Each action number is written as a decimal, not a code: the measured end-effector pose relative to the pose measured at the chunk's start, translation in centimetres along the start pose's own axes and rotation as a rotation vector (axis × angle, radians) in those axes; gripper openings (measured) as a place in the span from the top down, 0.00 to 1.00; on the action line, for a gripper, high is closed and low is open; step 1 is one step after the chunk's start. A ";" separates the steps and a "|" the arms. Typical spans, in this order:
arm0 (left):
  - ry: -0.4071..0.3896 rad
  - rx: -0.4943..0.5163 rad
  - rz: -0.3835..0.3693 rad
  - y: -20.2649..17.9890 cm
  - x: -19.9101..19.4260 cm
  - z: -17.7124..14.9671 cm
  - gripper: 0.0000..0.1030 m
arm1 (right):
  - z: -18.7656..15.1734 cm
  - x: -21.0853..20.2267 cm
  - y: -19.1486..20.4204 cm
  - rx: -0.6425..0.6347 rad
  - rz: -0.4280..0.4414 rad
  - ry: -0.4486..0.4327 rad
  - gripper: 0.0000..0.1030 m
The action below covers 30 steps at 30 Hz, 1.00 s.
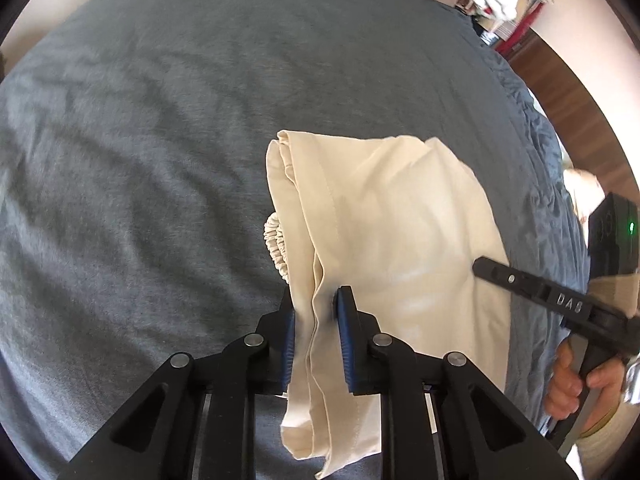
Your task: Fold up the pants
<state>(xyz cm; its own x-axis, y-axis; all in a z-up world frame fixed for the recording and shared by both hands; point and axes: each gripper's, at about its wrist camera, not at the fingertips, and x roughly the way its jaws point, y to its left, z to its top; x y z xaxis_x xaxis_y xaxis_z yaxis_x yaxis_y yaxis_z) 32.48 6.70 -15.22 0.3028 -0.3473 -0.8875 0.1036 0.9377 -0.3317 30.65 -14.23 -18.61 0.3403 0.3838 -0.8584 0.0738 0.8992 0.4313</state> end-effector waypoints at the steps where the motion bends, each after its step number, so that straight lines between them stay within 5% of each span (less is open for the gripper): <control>1: 0.000 0.007 0.002 0.1 0.2 -0.1 0.80 | 0.0 -0.1 -0.1 -0.006 -0.005 -0.001 0.89; 11: 0.050 -0.015 -0.040 3.0 2.4 0.0 0.60 | -0.4 1.0 1.2 -0.094 -0.080 0.002 0.89; 20: 0.079 -0.127 -0.142 4.3 3.3 0.6 0.72 | -0.5 2.1 2.1 -0.162 -0.161 0.007 0.89; 30: -0.052 -0.089 -0.145 2.1 -2.5 1.6 0.82 | 0.0 -1.9 3.6 -0.147 -0.099 -0.067 0.91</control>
<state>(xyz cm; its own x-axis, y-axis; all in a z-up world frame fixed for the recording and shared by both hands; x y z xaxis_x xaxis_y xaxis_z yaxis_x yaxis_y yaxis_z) 33.48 9.59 -13.16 0.3393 -0.4758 -0.8115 0.0658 0.8726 -0.4840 30.23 -11.76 -15.42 0.4005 0.2810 -0.8722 -0.0263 0.9549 0.2956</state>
